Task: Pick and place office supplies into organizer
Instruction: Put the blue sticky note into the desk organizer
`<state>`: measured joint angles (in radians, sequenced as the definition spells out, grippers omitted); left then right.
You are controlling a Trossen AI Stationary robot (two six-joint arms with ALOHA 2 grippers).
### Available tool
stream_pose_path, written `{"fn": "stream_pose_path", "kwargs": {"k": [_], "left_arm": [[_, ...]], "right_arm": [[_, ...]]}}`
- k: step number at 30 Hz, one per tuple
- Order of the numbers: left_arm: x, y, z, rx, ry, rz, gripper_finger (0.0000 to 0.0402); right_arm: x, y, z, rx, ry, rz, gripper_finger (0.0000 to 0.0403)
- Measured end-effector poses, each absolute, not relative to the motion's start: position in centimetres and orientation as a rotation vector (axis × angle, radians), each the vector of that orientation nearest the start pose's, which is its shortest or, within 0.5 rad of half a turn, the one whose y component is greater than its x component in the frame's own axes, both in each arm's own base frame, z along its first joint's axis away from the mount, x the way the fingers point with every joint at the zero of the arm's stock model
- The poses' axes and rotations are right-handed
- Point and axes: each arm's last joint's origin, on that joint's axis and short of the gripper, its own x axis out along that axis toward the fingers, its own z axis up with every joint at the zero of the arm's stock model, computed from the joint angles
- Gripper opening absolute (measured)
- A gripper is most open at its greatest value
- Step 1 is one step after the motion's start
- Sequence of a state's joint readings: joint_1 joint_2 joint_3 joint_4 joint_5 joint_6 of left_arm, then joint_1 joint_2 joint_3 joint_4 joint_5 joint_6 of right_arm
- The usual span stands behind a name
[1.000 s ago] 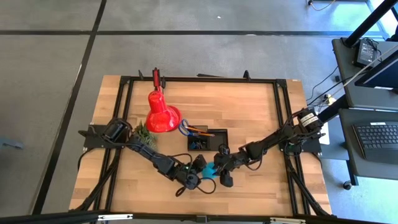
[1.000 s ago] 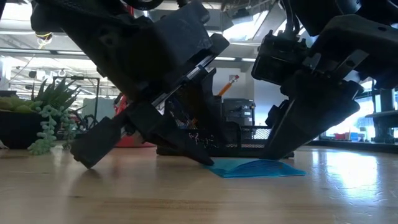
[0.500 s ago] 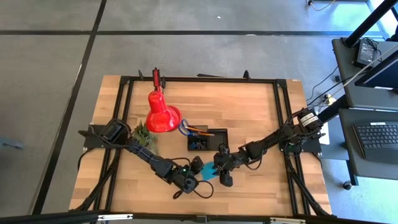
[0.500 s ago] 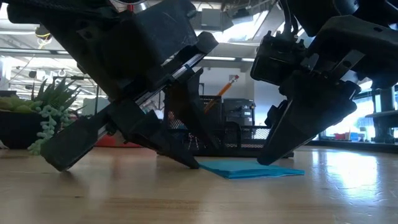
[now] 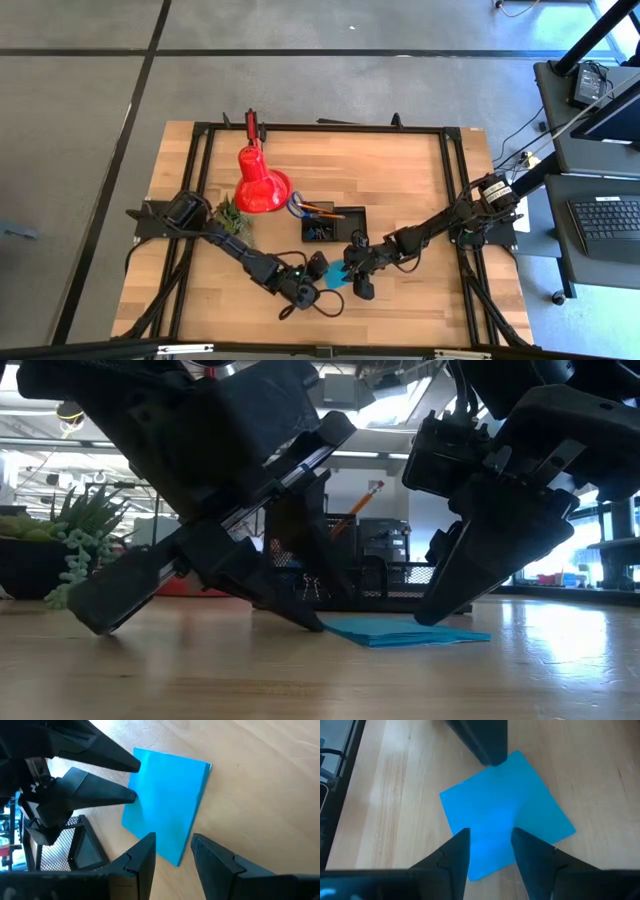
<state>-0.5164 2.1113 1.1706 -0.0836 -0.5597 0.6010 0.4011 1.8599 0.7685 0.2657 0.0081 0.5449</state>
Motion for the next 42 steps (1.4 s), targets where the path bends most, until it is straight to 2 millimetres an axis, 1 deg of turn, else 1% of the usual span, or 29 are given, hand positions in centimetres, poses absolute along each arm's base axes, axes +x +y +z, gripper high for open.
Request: {"fn": "stream_pose_path", "kwargs": {"k": [12, 18, 24, 31, 39, 42], "left_arm": [[36.4, -17.2, 9.0, 1.123, 0.835, -0.263, 0.0130], [36.9, -16.9, 9.1, 1.167, 0.802, -0.265, 0.0130], [37.5, -16.2, 9.3, 1.211, 0.799, -0.156, 0.0130], [37.8, -15.4, 9.3, 1.169, 0.808, -0.068, 0.0129], [37.8, -15.4, 9.1, 1.144, 0.810, -0.147, 0.0129], [37.7, -15.4, 9.0, 1.109, 0.814, -0.181, 0.0129]], "right_arm": [[30.1, 12.7, 9.6, 0.340, 0.890, 0.141, 0.0153], [30.3, 12.3, 9.6, 0.350, 0.893, 0.143, 0.0153], [30.4, 11.9, 9.6, 0.355, 0.899, 0.157, 0.0153], [30.5, 11.7, 9.6, 0.353, 0.901, 0.168, 0.0153], [30.5, 11.7, 9.6, 0.356, 0.898, 0.168, 0.0153], [30.6, 11.5, 9.6, 0.360, 0.897, 0.166, 0.0153]]}}
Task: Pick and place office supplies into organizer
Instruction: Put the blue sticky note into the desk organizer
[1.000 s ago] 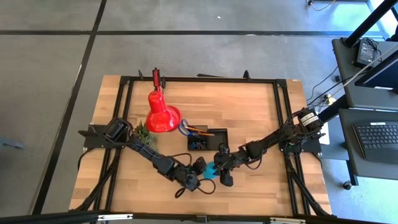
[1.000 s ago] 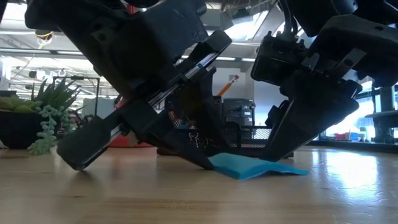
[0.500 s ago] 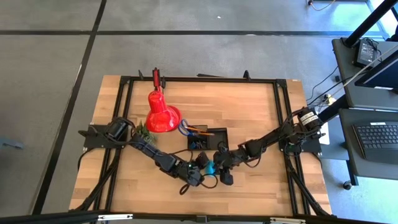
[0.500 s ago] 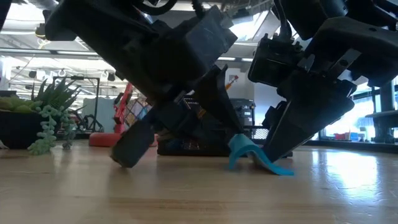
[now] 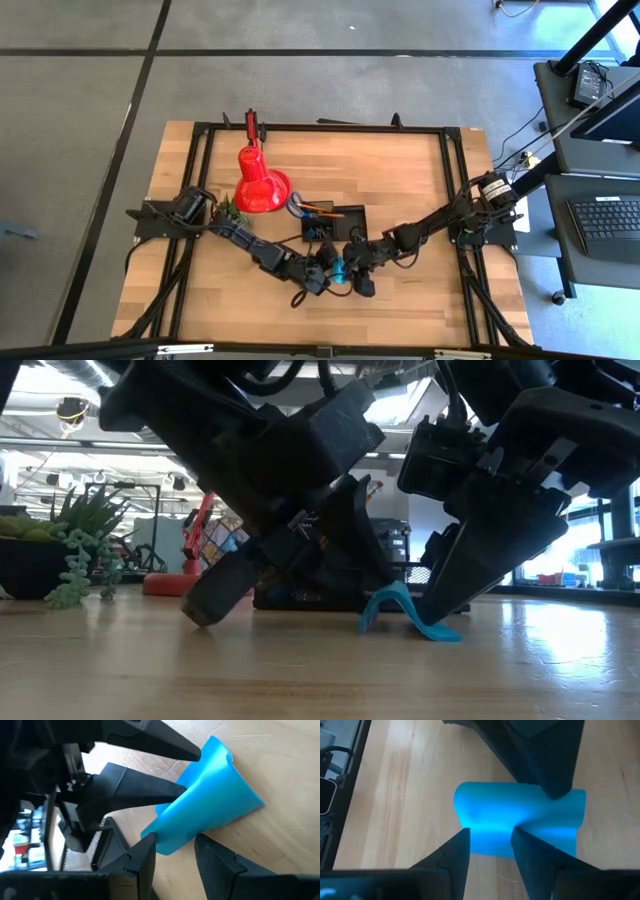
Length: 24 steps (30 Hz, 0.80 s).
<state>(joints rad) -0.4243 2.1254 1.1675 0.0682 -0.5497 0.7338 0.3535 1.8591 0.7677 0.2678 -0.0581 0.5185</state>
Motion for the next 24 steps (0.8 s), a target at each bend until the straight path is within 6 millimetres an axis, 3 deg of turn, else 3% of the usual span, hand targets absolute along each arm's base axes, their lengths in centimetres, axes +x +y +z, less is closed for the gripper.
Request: {"fn": "stream_pose_path", "kwargs": {"k": [11, 24], "left_arm": [[37.5, -15.4, 8.8, 0.930, 0.846, -0.209, 0.0129], [36.9, -16.6, 8.7, 0.719, 0.847, -0.117, 0.0129]], "right_arm": [[31.1, 10.7, 9.8, 0.450, 0.887, 0.177, 0.0153], [31.1, 10.6, 9.7, 0.493, 0.900, 0.136, 0.0153]]}}
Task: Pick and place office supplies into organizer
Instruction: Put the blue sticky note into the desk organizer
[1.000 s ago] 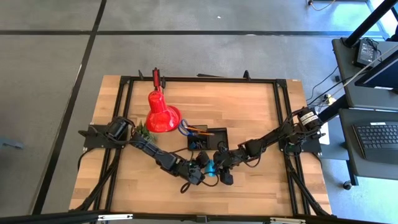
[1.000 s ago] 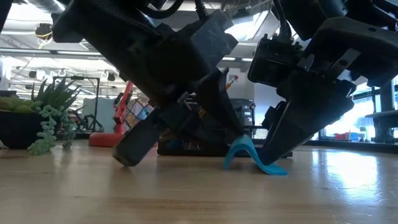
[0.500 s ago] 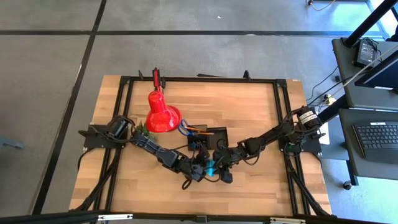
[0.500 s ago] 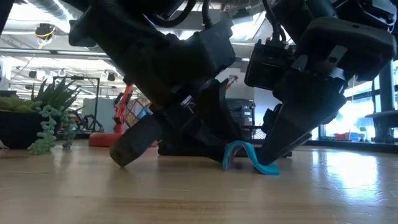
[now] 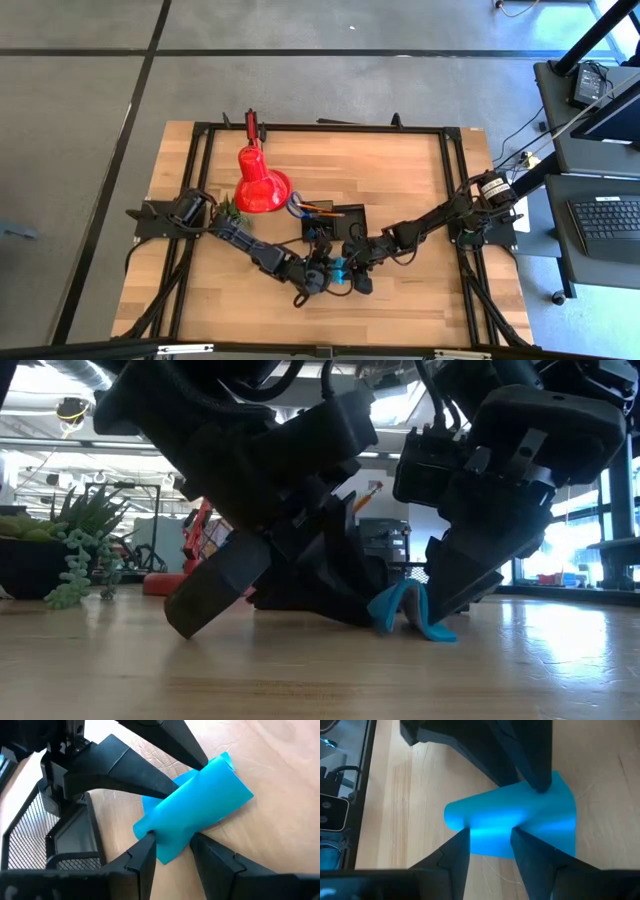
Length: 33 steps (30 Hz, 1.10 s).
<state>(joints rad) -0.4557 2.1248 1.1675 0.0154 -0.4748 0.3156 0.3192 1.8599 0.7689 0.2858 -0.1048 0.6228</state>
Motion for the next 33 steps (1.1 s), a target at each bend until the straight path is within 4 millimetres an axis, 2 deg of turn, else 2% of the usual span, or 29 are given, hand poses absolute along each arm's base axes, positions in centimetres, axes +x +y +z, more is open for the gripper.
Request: {"fn": "stream_pose_path", "kwargs": {"k": [6, 12, 17, 25, 33], "left_arm": [[36.8, -16.8, 8.6, 0.648, 0.846, -0.081, 0.0129], [36.5, -17.6, 8.7, 0.738, 0.817, -0.104, 0.0129], [36.5, -17.7, 8.7, 0.737, 0.817, -0.116, 0.0129], [36.5, -17.6, 8.7, 0.723, 0.819, -0.103, 0.0129], [36.2, -17.6, 8.5, 0.655, 0.846, -0.075, 0.0129]], "right_arm": [[31.2, 10.4, 9.8, 0.525, 0.891, 0.125, 0.0153], [31.6, 10.5, 10.1, 0.586, 0.840, 0.127, 0.0153], [31.7, 10.3, 10.1, 0.612, 0.828, 0.108, 0.0153], [32.6, 10.0, 8.6, 0.662, 0.792, 0.113, 0.0153], [32.7, 9.5, 8.9, 0.678, 0.794, 0.128, 0.0153]]}}
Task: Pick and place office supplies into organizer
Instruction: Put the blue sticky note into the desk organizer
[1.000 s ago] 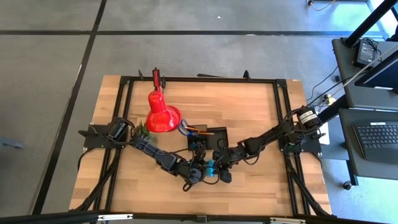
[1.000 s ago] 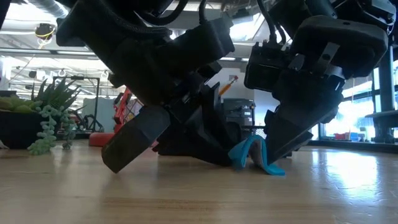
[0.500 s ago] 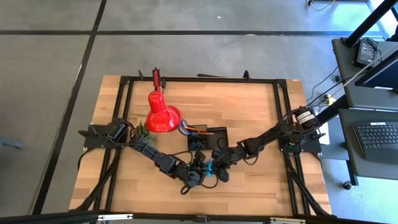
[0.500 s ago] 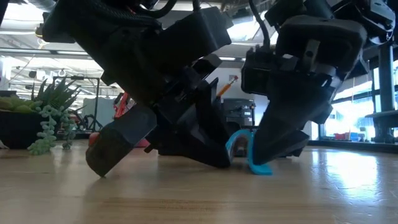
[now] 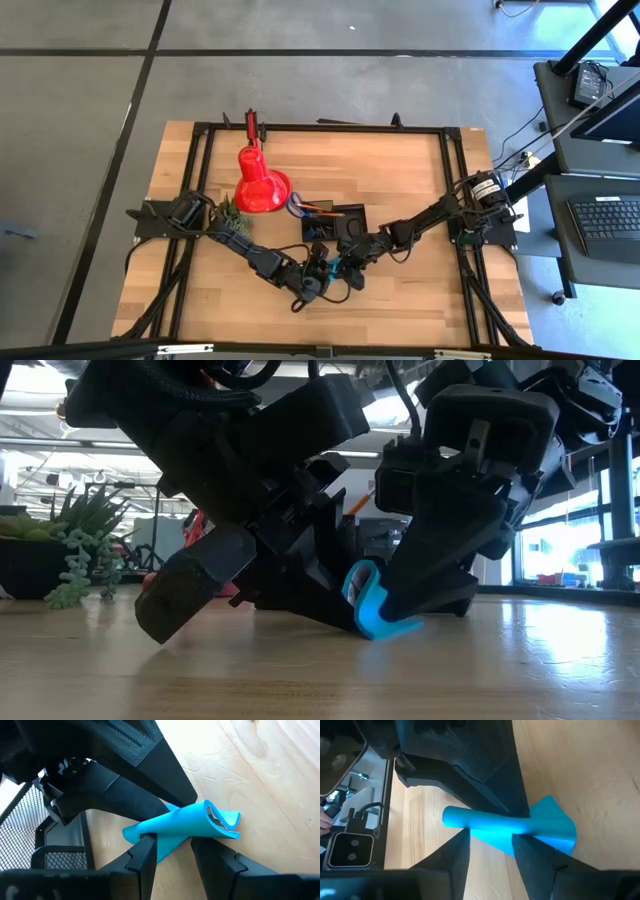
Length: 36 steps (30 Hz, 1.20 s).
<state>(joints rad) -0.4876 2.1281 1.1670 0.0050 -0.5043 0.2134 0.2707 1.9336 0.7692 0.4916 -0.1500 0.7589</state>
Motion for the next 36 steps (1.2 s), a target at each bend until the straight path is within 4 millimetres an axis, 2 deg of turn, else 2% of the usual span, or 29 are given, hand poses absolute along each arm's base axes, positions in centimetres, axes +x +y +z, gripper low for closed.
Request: {"fn": "stream_pose_path", "kwargs": {"k": [9, 24, 36], "left_arm": [[35.9, -17.9, 8.4, 0.667, 0.863, -0.061, 0.0133], [35.2, -18.9, 8.5, 0.621, 0.847, 0.032, 0.0174], [35.1, -19.0, 8.5, 0.650, 0.844, 0.022, 0.0161]], "right_arm": [[32.5, 9.5, 8.6, 0.701, 0.862, 0.142, 0.0153], [32.3, 9.6, 8.6, 0.692, 0.898, 0.194, 0.0153], [32.3, 9.7, 8.6, 0.692, 0.902, 0.200, 0.0153]]}}
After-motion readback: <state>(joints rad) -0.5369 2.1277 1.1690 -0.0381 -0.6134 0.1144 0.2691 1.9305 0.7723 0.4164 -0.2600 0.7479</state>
